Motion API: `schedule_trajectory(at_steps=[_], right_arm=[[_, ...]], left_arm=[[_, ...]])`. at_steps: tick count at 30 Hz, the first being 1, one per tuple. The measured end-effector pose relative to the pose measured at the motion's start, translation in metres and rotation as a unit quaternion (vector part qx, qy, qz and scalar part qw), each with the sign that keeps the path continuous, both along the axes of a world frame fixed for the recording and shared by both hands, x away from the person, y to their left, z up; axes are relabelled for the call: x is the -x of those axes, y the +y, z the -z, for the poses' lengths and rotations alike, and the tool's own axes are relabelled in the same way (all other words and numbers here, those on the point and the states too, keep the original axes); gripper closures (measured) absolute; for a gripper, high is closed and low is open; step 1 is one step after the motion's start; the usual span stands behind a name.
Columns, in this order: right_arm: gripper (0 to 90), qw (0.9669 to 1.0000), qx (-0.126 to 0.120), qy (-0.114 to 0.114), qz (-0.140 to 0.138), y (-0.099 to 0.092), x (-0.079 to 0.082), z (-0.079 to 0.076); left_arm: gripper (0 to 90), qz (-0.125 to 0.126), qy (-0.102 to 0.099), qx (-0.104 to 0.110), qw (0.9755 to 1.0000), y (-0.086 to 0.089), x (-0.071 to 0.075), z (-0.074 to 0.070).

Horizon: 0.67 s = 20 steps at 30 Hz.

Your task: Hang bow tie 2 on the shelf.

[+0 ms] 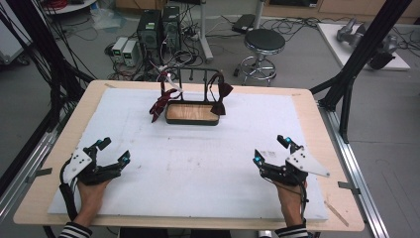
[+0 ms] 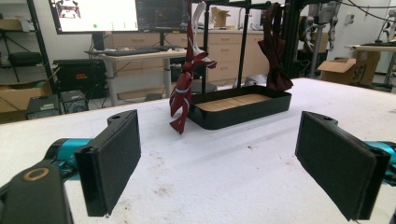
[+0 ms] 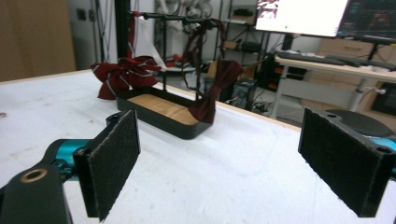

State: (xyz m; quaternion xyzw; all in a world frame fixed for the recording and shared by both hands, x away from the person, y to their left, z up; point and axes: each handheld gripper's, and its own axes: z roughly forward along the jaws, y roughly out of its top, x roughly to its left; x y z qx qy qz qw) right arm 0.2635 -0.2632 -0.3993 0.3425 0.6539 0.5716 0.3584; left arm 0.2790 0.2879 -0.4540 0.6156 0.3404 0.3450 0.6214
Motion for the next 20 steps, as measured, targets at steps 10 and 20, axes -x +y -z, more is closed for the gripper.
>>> schedule_trajectory(at_steps=[10, 20], right_arm=[[11.9, 0.9990, -0.023, 0.016, 0.035, -0.011, 0.007, 0.049], [11.9, 0.9989, -0.021, 0.014, 0.039, -0.007, 0.005, 0.053]], left_arm=[[14.5, 0.001, -0.005, -0.004, 1.0000, -0.001, 0.007, 0.000], [14.5, -0.006, -0.007, -0.001, 1.0000, 0.000, 0.008, 0.001]])
